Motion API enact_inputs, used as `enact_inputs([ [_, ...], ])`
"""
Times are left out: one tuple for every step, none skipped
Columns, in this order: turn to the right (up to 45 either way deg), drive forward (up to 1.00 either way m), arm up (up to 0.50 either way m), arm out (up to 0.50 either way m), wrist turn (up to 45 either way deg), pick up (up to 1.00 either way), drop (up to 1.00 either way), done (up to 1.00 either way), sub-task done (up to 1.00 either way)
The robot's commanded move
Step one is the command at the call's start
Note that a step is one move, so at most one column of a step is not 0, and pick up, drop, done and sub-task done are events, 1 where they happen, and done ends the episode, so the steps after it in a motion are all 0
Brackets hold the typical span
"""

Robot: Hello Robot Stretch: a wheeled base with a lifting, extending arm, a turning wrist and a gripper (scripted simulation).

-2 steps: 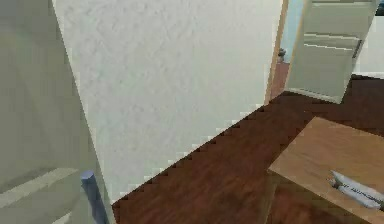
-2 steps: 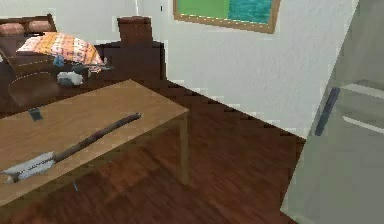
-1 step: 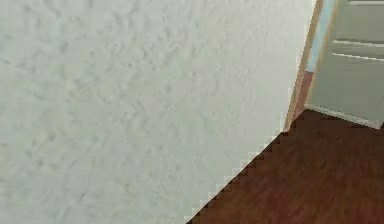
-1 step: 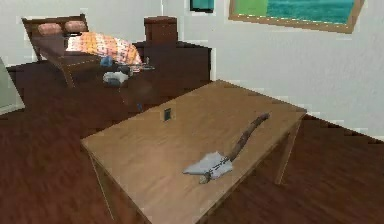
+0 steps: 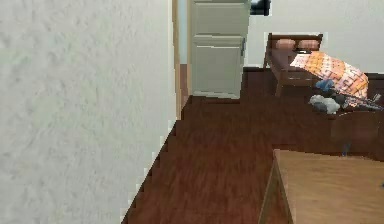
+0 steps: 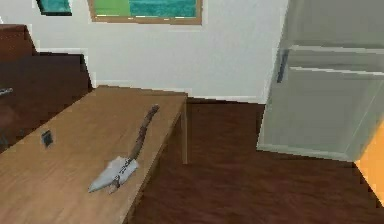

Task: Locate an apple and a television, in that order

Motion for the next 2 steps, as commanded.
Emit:
enact_inputs([
  [0.0,1.00,0.00,0.00,0.0,0.00,0.00,0.00,0.00],
  [3.0,0.00,0.00,0.00,0.0,0.00,0.00,0.00,0.00],
])
